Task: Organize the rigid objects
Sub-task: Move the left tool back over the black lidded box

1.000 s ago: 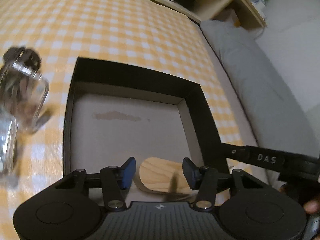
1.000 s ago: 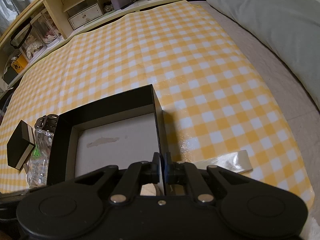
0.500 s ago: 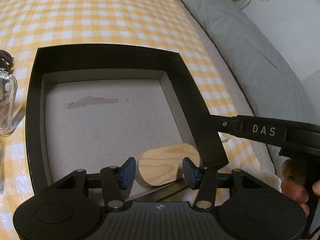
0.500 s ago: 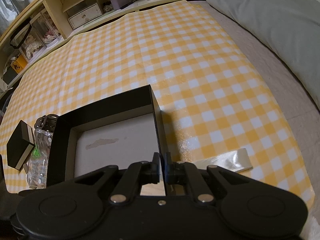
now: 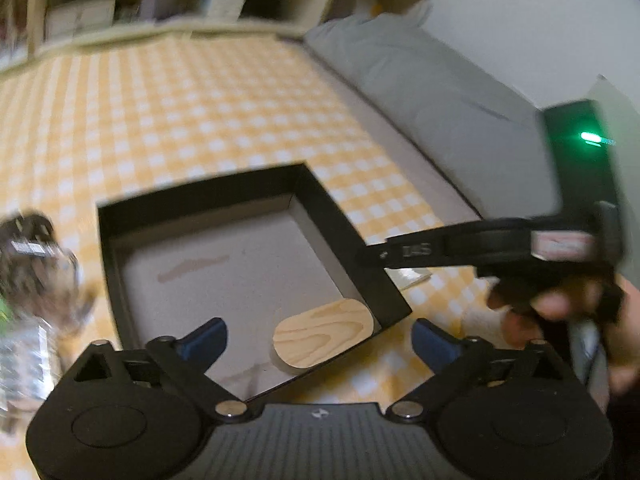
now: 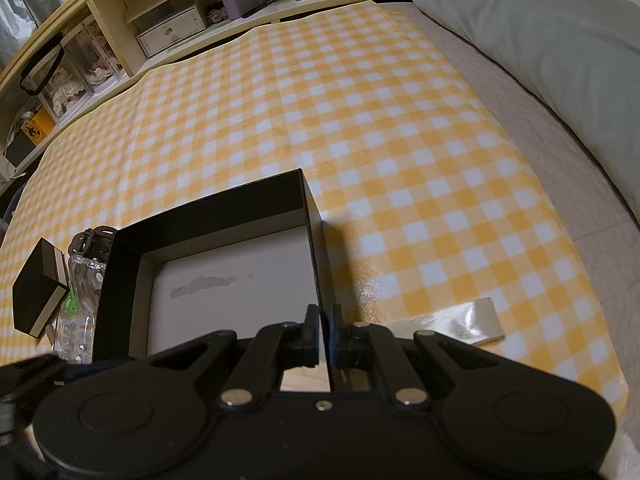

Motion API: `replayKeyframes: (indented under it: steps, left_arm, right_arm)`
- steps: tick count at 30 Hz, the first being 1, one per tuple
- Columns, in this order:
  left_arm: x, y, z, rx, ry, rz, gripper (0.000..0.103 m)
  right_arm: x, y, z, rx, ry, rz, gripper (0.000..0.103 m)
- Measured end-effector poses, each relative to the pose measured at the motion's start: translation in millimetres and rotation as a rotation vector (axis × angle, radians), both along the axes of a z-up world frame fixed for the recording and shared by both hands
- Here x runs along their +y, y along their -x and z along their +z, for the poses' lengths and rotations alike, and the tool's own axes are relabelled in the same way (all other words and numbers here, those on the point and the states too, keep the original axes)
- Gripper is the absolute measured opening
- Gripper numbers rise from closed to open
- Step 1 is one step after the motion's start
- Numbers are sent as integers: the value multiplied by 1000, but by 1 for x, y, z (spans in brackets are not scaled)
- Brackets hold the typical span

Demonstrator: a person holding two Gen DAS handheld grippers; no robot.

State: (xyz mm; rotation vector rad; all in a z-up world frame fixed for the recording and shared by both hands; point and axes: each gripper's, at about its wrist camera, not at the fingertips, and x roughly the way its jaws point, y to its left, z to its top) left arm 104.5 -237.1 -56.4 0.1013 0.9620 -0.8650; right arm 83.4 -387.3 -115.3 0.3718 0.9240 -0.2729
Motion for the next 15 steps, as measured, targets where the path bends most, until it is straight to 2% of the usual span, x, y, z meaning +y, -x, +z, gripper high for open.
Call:
replayKeyframes:
  steps: [7,10,15]
  left_arm:
    - [36,16,33,-222,-28,-50,103]
    - [57,13,38,-339,-69,-65,103]
    - [95,-3,36,-466,-158,-9,103]
  right_arm:
    - [0,0,0,2,6,4,5]
    - [0,0,0,2,5,5,5]
    - [1,0,0,3,8,6,5]
